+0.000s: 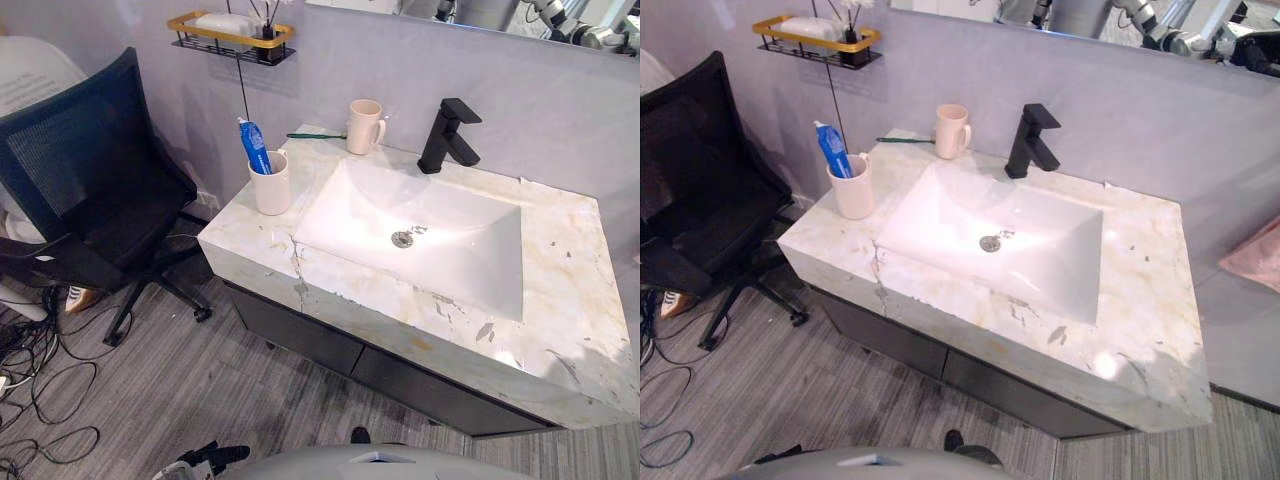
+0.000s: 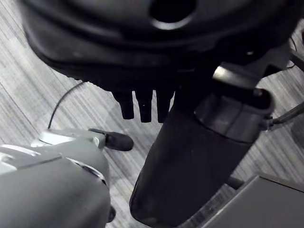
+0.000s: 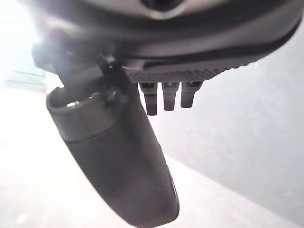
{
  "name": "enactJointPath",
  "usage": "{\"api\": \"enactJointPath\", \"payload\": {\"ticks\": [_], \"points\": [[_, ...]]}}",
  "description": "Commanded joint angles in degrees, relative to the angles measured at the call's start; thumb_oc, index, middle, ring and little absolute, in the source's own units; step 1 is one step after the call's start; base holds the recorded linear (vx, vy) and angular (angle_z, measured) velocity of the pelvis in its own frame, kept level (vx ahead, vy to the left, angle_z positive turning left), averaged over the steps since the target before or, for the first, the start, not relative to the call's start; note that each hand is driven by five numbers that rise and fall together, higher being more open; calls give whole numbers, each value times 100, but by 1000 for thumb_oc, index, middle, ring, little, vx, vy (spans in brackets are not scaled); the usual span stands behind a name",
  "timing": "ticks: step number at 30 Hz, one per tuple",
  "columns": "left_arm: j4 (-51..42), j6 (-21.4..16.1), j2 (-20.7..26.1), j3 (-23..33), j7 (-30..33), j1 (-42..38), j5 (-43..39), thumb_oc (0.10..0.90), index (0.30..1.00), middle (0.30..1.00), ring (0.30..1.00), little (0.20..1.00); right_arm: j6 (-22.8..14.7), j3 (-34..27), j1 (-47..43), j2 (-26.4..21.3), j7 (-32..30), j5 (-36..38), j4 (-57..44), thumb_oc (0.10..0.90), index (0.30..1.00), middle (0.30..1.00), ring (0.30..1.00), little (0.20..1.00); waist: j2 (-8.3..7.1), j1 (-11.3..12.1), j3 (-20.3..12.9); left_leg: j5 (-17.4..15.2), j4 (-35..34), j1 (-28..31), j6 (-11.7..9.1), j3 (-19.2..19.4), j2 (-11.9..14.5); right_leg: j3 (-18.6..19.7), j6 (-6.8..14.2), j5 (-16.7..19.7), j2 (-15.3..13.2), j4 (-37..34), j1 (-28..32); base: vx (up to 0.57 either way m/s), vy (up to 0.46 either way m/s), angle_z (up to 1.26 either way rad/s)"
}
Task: Organize the bathroom.
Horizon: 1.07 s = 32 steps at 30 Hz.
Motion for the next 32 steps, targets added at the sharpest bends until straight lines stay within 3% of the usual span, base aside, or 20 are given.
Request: {"api": "enactJointPath", "payload": {"ticks": [1, 8, 11, 14, 17, 20, 22, 25, 27, 32], "points": [[141, -72, 287, 88, -49, -289, -186, 800, 900, 900, 900, 900, -269, -195, -37, -508, -312, 142, 100, 800, 900, 900, 900, 900, -283, 124, -219, -417, 340, -155, -111, 126, 145, 19, 326, -570, -235, 422, 44, -77, 5, -14], [335, -186, 376, 150, -112, -434, -356, 800, 900, 900, 900, 900, -475, -193, 405, 60, -332, 1043, 1042, 800, 900, 900, 900, 900, -242, -30, -220, -385, 318, -164, -98, 233, 135, 119, 335, -499, -195, 400, -33, -51, 2, -10], [418, -216, 389, 142, -142, -497, -387, 800, 900, 900, 900, 900, -649, -32, 530, 550, -284, 1645, 1681, 800, 900, 900, 900, 900, -233, -82, -223, -359, 289, -159, -101, 273, 135, 141, 347, -449, -173, 362, -52, -50, -4, -10], [490, -235, 372, 130, -145, -540, -376, 800, 900, 900, 900, 900, -706, 117, 566, 823, -111, 1669, 2043, 800, 900, 900, 900, 900, -220, -101, -220, -349, 277, -154, -96, 287, 134, 151, 353, -430, -162, 352, -63, -35, -7, -4], [769, -337, 304, 136, -144, -702, -310, 800, 900, 900, 900, 900, -1188, 837, 509, 1831, 337, 2091, 3114, 800, 900, 900, 900, 900, -189, -138, -225, -297, 242, -138, -71, 329, 148, 200, 364, -380, -120, 329, -96, -65, -14, -5], [844, -388, 282, 121, -157, -747, -349, 800, 900, 900, 900, 900, -1472, 1021, 486, 2160, 432, 2380, 3348, 800, 900, 900, 900, 900, -170, -151, -230, -286, 220, -120, -61, 330, 145, 219, 368, -362, -101, 318, -100, -30, 0, -10], [966, -403, 183, 70, -102, -838, -342, 800, 900, 900, 900, 900, -1749, 1614, 323, 2834, 487, 2402, 3576, 800, 900, 900, 900, 900, -119, -151, -238, -287, 208, -92, -36, 322, 140, 251, 369, -341, -75, 296, -99, -38, 1, -18], [1039, -475, 127, 22, -85, -861, -390, 800, 900, 900, 900, 900, -1697, 1920, 247, 3112, 473, 2465, 3570, 800, 900, 900, 900, 900, -99, -159, -244, -280, 189, -73, -34, 330, 142, 262, 364, -333, -67, 293, -106, -24, 11, -9], [1203, -555, 12, -50, -56, -955, -418, 800, 900, 900, 900, 900, -1930, 2534, 101, 3598, 684, 2437, 3819, 800, 900, 900, 900, 900, -21, -155, -276, -291, 179, -22, -10, 322, 141, 305, 354, -328, -55, 287, -100, -5, 24, -6], [1362, -453, -74, -175, -52, -965, -448, 800, 900, 900, 900, 900, -1975, 3026, -7, 3826, 970, 2151, 3967, 800, 900, 900, 900, 900, 54, -117, -295, -288, 142, 15, 0, 289, 136, 283, 351, -342, -59, 294, -80, 7, 20, -3]]}}
